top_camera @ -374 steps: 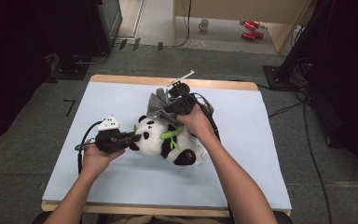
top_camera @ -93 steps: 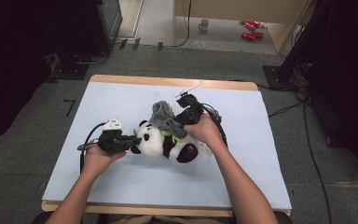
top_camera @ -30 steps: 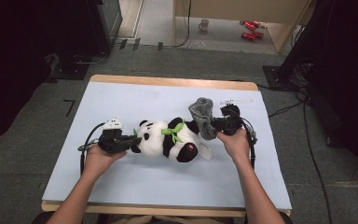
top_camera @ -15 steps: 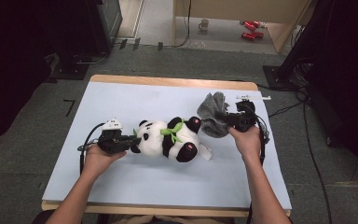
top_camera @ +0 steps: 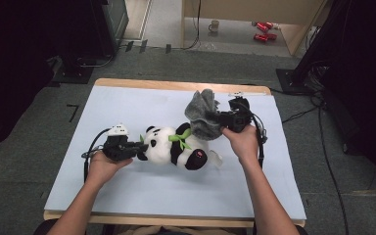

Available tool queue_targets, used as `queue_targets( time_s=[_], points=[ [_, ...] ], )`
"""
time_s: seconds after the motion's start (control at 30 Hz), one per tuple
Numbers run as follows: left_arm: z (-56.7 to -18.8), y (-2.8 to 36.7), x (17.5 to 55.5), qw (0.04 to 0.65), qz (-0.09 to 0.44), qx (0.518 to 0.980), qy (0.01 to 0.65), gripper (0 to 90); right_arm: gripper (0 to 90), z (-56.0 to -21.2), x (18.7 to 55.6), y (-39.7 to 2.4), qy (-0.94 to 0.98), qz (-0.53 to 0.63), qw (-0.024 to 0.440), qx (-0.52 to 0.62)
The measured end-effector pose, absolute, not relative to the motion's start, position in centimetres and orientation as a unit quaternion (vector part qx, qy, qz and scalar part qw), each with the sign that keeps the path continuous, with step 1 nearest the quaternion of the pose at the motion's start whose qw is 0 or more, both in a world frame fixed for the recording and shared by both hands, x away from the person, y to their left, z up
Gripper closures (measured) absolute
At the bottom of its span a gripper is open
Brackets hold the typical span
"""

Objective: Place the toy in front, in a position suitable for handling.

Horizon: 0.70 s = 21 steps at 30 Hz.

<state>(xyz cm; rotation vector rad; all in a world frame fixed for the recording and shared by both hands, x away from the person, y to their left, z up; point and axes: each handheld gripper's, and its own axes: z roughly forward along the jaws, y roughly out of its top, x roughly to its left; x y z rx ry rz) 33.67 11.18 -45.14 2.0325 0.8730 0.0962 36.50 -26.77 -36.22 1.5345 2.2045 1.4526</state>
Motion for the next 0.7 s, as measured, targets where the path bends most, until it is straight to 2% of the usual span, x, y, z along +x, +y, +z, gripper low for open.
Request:
queue_targets(
  time_s=[0.23,0.7],
  points=[
    [-45.1,11.1,33.7,0.453,0.037,0.815,0.358,80.5,80.8,-39.6,36.5,-26.6,0.733,0.443,0.035,0.516],
    [-45.1,11.1,34.0,0.454,0.028,0.812,0.366,81.7,80.8,-42.0,35.4,-29.6,0.725,0.413,0.046,0.549]
  ],
)
